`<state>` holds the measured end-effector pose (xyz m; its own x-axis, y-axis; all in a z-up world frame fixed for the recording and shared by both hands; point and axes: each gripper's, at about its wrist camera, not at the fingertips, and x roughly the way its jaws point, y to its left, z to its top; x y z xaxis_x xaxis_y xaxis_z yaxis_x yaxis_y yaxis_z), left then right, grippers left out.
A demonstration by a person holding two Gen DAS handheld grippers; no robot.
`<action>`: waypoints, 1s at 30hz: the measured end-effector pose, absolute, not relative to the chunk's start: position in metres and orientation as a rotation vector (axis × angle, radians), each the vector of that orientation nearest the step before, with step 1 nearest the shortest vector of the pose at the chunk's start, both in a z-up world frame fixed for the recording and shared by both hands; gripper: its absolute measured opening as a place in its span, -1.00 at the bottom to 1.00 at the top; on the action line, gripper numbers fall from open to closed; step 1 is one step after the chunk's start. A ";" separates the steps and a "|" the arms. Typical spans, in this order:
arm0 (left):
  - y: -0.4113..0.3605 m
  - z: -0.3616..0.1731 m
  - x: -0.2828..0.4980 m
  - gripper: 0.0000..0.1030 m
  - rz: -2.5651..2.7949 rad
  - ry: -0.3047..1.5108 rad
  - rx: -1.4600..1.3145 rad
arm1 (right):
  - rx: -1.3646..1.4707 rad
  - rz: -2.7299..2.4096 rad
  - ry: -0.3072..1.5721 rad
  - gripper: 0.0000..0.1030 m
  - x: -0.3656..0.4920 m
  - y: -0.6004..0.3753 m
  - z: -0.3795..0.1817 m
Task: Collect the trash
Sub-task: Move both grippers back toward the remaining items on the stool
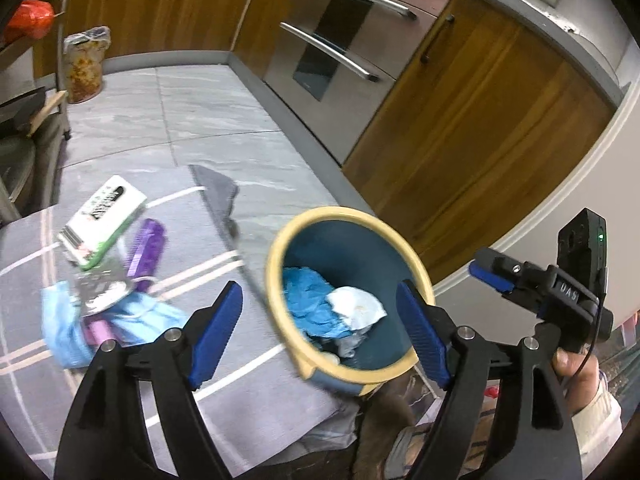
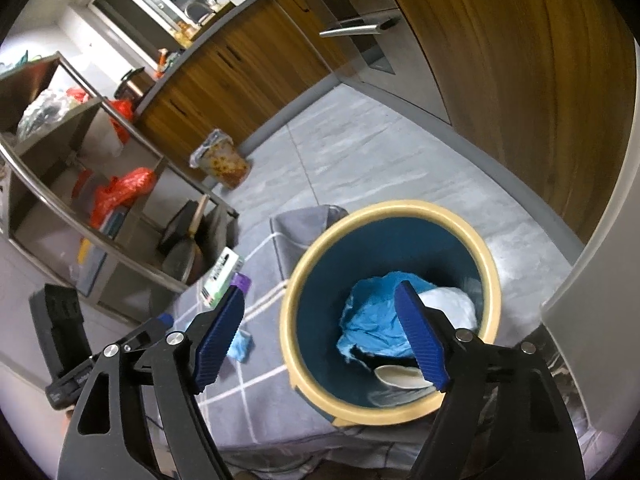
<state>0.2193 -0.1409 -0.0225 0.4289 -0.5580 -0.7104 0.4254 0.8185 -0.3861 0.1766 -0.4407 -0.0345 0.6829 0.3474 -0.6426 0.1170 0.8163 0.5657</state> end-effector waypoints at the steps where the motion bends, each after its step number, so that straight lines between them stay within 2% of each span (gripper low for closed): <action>1: -0.132 -0.021 0.220 0.52 -0.609 0.948 -0.150 | 0.623 0.144 0.819 0.53 0.177 -0.440 -0.034; 11: -0.054 -0.011 0.224 0.61 -0.484 0.925 -0.081 | 0.595 0.176 0.826 0.53 0.182 -0.420 -0.031; 25: 0.023 -0.057 0.237 0.61 -0.304 1.024 -0.203 | 0.473 0.275 0.899 0.54 0.195 -0.354 -0.035; 30: 0.028 -0.072 0.245 0.61 -0.299 1.078 -0.226 | 0.436 0.313 0.933 0.54 0.204 -0.325 -0.041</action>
